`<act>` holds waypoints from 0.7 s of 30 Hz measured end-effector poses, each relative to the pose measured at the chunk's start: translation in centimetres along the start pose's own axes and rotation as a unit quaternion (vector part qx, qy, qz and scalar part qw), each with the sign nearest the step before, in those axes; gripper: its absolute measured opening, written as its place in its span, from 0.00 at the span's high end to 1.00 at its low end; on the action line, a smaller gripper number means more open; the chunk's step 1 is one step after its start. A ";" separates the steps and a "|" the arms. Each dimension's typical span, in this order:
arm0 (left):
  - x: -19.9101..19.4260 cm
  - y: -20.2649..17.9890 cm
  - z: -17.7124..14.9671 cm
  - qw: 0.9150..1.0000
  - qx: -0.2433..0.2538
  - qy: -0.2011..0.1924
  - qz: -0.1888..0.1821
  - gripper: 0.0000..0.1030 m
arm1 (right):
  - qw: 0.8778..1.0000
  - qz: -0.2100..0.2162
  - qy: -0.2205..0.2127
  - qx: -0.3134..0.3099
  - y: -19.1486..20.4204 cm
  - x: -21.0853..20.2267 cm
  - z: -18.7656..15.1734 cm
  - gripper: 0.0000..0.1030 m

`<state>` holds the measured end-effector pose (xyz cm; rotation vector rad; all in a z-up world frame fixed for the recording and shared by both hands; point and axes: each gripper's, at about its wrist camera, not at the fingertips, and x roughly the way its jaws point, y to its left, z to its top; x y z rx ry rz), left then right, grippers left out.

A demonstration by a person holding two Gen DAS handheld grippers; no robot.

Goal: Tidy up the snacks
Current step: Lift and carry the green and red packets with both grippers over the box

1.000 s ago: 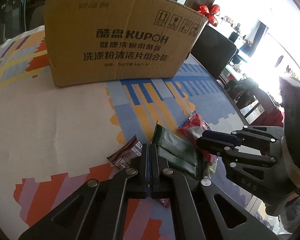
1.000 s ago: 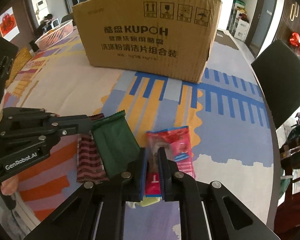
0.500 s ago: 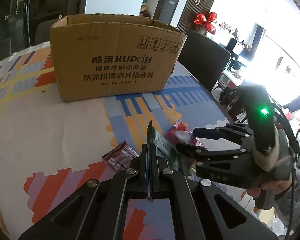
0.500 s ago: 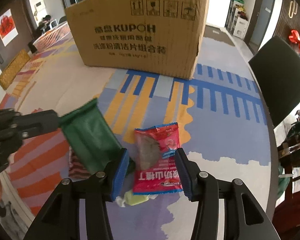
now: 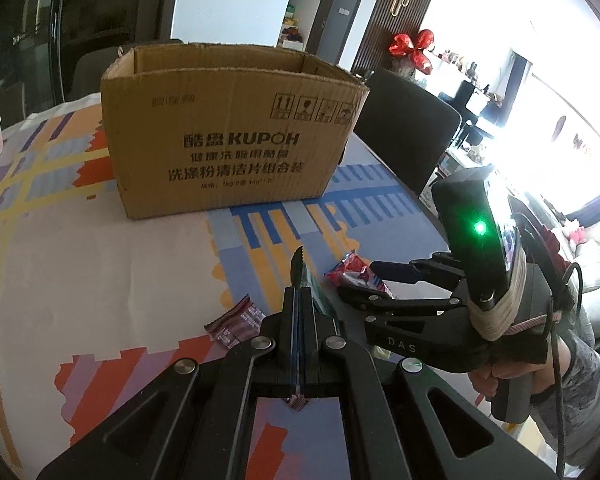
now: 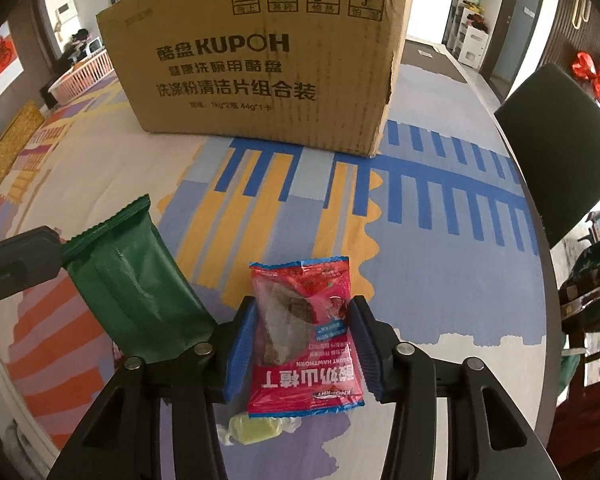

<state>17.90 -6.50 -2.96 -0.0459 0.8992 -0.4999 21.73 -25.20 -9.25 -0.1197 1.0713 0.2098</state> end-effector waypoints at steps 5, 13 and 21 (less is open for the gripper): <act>-0.5 -0.5 0.4 1.000 0.003 -0.007 0.002 0.98 | 1.000 0.000 -0.012 0.001 -0.2 -0.5 0.1 0.60; -2.0 -0.7 1.4 1.000 0.001 -0.031 0.003 0.98 | 0.998 0.001 -0.056 0.006 -0.1 -4.3 0.4 0.60; -3.9 -0.9 3.2 0.998 0.005 -0.064 0.008 0.98 | 0.994 0.014 -0.111 0.011 0.3 -8.7 1.8 0.60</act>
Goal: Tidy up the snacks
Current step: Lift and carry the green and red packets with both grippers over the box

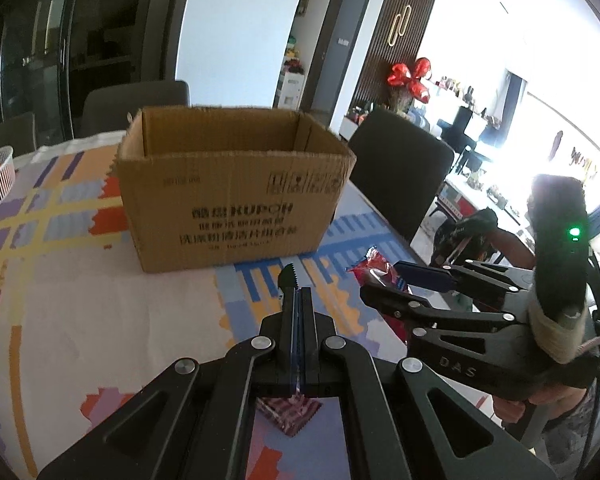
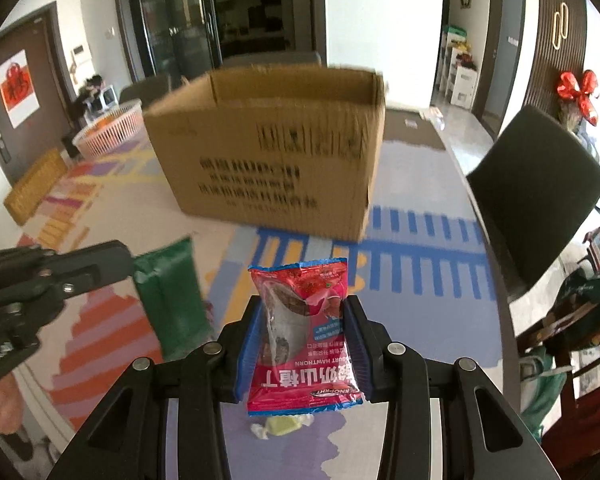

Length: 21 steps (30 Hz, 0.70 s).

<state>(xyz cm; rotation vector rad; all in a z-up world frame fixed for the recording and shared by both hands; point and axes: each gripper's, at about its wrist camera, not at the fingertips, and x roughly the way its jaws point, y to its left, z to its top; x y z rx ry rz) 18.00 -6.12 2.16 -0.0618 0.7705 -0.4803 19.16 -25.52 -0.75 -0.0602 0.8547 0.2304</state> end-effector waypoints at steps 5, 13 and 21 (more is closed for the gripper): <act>-0.8 -0.2 1.5 1.000 0.009 -0.022 0.005 0.98 | 1.000 0.009 -0.030 -0.001 0.7 -1.8 1.6 0.60; -1.9 -0.1 3.8 0.998 0.021 -0.054 0.014 0.98 | 0.997 0.013 -0.070 -0.007 1.4 -3.8 4.0 0.60; -2.7 -0.4 6.7 0.996 0.038 -0.082 0.022 0.98 | 0.995 0.017 -0.101 -0.009 1.7 -5.2 6.7 0.60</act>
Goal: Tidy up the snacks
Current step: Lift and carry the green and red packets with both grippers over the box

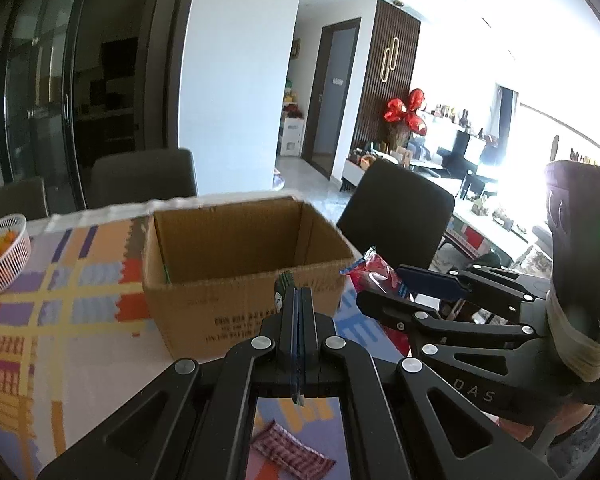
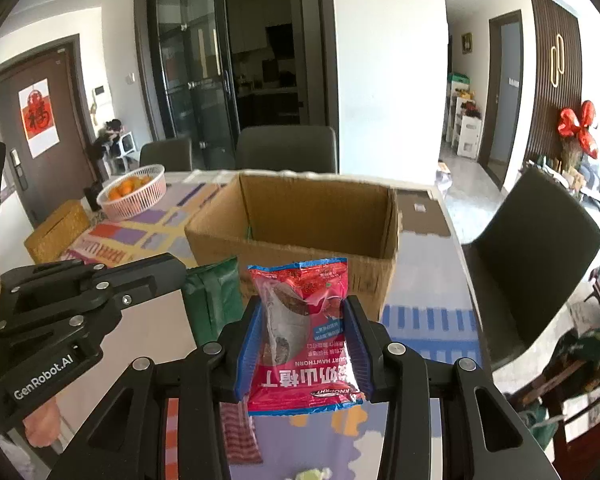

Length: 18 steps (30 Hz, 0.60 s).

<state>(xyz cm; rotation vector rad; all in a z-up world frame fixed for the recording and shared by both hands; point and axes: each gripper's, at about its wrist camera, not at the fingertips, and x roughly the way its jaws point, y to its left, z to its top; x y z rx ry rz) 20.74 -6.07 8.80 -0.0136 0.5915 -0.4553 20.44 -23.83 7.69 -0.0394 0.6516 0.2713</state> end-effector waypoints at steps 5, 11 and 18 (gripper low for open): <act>0.1 0.7 2.0 1.000 0.002 -0.012 0.006 0.98 | 1.000 0.001 -0.020 0.004 -0.2 -0.5 2.0 0.60; 0.4 1.4 3.9 1.000 0.009 -0.021 0.020 0.98 | 0.999 -0.003 -0.039 0.001 -0.1 -0.6 4.4 0.60; 0.9 2.7 5.9 0.999 0.012 -0.028 0.035 0.98 | 0.999 -0.012 -0.052 -0.010 0.3 -0.2 6.9 0.60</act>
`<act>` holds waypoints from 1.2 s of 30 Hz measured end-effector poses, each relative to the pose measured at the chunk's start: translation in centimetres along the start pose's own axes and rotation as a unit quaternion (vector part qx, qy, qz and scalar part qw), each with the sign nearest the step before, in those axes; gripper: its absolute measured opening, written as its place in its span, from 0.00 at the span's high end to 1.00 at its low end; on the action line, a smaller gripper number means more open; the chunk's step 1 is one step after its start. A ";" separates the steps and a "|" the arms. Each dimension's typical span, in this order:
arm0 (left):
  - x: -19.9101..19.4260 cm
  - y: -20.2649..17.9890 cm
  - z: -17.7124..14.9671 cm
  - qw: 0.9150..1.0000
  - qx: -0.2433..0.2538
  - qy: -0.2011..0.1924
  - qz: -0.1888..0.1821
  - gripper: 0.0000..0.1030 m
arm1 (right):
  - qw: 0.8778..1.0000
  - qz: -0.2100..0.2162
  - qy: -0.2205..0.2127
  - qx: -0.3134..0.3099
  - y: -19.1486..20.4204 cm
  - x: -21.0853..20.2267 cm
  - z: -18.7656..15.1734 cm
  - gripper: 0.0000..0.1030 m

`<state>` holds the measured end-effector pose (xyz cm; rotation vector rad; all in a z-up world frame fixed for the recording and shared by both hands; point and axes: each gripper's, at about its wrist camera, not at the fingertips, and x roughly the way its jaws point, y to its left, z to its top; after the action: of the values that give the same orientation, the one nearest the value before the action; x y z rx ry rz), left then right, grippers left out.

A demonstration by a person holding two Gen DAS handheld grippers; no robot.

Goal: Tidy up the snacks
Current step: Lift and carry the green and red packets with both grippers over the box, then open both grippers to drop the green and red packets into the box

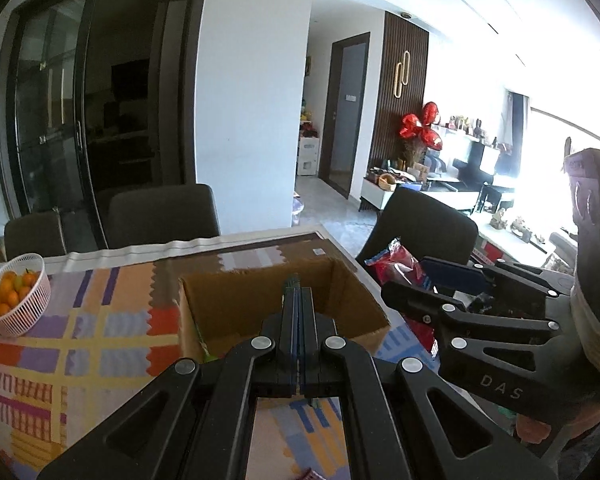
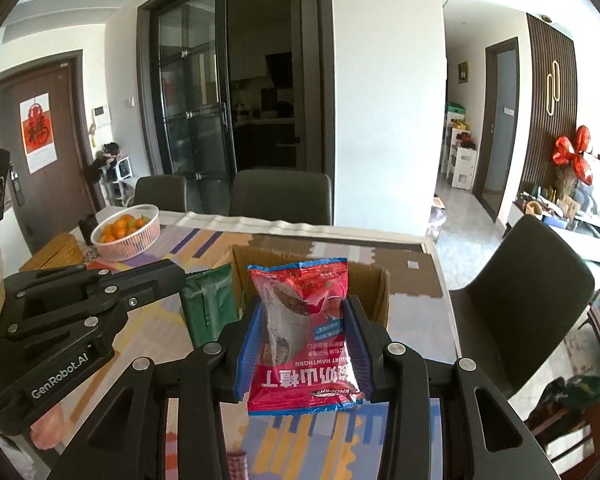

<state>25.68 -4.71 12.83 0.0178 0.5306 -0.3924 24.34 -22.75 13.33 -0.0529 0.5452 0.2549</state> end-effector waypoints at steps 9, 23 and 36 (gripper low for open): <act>2.4 1.8 2.6 1.000 -0.004 0.007 0.016 0.98 | 1.000 0.003 0.014 0.005 -0.6 2.4 2.2 0.60; 7.5 3.8 3.5 0.998 -0.012 0.044 0.033 0.98 | 0.998 -0.011 0.055 0.004 -1.5 7.7 3.4 0.60; 10.2 5.0 1.3 0.994 -0.021 0.082 0.062 0.74 | 0.995 -0.025 0.095 0.005 -2.3 11.6 1.9 0.50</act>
<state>36.21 -3.86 8.52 0.0420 0.6961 -0.2585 35.46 -22.17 8.95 -0.0819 0.7338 0.1995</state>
